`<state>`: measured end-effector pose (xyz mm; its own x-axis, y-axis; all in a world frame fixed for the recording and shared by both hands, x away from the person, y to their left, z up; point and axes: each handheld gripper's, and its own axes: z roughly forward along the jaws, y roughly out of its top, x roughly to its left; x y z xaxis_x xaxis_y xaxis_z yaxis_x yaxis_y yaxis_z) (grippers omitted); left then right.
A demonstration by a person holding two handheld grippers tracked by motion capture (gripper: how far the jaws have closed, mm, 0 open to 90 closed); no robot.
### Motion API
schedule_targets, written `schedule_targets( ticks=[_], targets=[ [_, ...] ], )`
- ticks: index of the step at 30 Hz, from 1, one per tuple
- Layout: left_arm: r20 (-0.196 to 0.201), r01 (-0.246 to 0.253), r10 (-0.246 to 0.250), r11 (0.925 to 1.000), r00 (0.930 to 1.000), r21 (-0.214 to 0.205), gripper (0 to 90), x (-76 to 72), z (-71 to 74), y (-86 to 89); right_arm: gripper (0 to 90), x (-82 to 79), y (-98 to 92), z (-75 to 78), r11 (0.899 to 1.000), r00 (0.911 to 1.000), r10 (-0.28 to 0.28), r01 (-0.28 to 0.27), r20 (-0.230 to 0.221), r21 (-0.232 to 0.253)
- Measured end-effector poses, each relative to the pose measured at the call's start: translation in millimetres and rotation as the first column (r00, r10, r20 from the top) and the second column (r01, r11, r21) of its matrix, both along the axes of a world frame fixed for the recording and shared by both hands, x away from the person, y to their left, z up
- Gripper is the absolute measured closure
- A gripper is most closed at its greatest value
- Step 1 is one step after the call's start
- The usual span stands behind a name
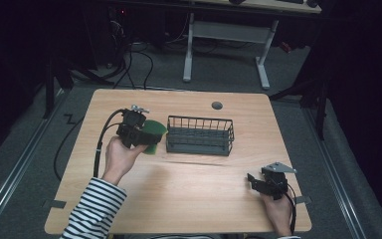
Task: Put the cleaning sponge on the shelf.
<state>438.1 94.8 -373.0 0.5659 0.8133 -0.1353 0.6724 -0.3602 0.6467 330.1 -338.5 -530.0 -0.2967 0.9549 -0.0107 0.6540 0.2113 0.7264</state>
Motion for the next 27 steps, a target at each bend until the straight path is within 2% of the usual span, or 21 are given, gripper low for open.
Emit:
schedule_targets(
  ticks=[8,10,14,17,22,27],
  targets=[
    [-0.006,0.035,-0.035,0.9992,0.9994,0.021,29.3,18.5,11.6,-31.5,34.9,0.0,0.1,0.0,1.0,1.0,0.001,-0.001,0.0,-0.001],
    [-0.006,0.047,-0.046,0.9981,0.9989,0.04,29.3,24.0,13.3,-41.6,34.8,0.1,0.0,0.0,1.0,1.0,0.002,-0.002,0.001,-0.002],
    [0.0,0.048,-0.048,0.9977,0.9989,0.048,29.3,34.1,14.9,-56.7,34.7,0.1,0.0,0.0,1.0,1.0,0.001,-0.001,0.001,-0.001],
    [0.021,0.036,-0.038,0.9956,0.9991,0.086,29.3,43.0,16.0,-67.4,34.7,0.1,0.0,0.0,1.0,1.0,0.001,-0.001,0.001,-0.001],
    [0.015,0.024,-0.026,0.9953,0.9996,0.094,29.3,55.6,13.0,-78.9,34.7,0.1,-0.1,0.0,1.0,1.0,0.002,-0.002,0.0,0.0],
    [-0.003,0.017,-0.016,0.9949,0.9999,0.1,29.3,65.5,3.7,-87.7,34.6,0.0,0.0,0.0,1.0,1.0,0.0,0.0,-0.001,0.001]
  ],
)
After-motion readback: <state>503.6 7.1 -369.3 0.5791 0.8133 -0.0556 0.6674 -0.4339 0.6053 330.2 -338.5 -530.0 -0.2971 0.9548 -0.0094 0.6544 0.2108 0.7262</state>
